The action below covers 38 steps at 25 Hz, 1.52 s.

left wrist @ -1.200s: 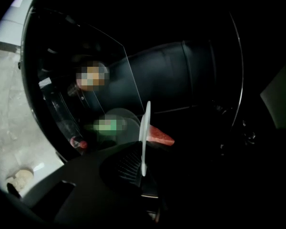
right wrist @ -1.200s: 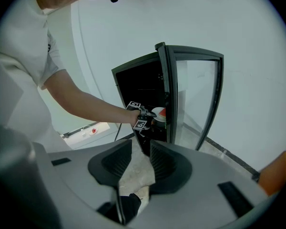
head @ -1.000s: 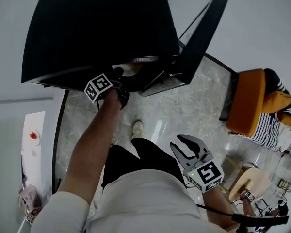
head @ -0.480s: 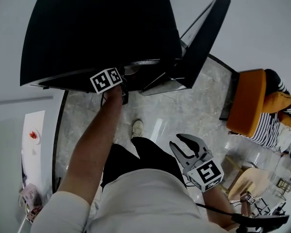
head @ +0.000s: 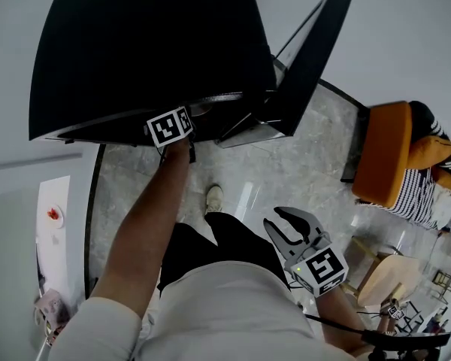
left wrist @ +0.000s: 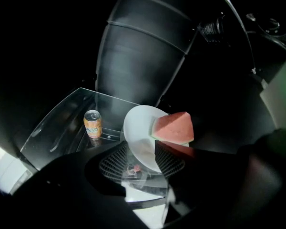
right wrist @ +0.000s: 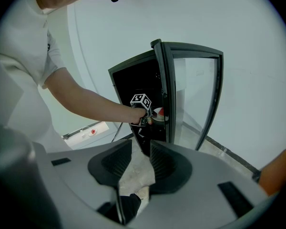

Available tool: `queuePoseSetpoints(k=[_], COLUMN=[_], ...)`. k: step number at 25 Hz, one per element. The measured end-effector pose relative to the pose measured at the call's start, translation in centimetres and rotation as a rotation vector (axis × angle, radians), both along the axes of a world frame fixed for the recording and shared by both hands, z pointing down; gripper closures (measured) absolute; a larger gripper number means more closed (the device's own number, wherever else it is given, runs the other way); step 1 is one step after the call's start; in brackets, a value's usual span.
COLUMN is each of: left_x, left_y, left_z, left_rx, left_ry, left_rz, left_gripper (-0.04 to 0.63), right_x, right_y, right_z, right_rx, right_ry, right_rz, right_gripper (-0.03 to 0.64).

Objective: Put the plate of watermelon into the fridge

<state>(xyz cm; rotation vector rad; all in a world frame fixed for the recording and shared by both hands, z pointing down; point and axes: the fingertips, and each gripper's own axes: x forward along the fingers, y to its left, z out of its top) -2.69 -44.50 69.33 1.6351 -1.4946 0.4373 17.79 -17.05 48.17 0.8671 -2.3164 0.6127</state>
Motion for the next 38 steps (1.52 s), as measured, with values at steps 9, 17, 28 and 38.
queuePoseSetpoints(k=[9, 17, 28, 38], left_x=[-0.9, -1.7, -3.9, -6.7], left_y=[1.0, 5.1, 19.3, 35.1], left_z=[-2.0, -6.3, -13.9, -21.7], left_rx=[0.032, 0.091, 0.153, 0.205], left_ry=[0.009, 0.12, 0.224, 0.361], left_rz=[0.023, 0.125, 0.421, 0.727], left_gripper=[0.42, 0.42, 0.565, 0.583], right_x=[-0.9, -4.1, -10.5, -16.0], right_y=[0.3, 1.4, 6.5, 12.5], right_z=[-0.4, -1.5, -4.1, -5.7], right_rx=[0.011, 0.055, 0.125, 0.161], right_ry=[-0.018, -0.043, -0.085, -0.063], right_rz=[0.019, 0.027, 0.047, 0.044], right_gripper=[0.488, 0.488, 0.541, 0.592])
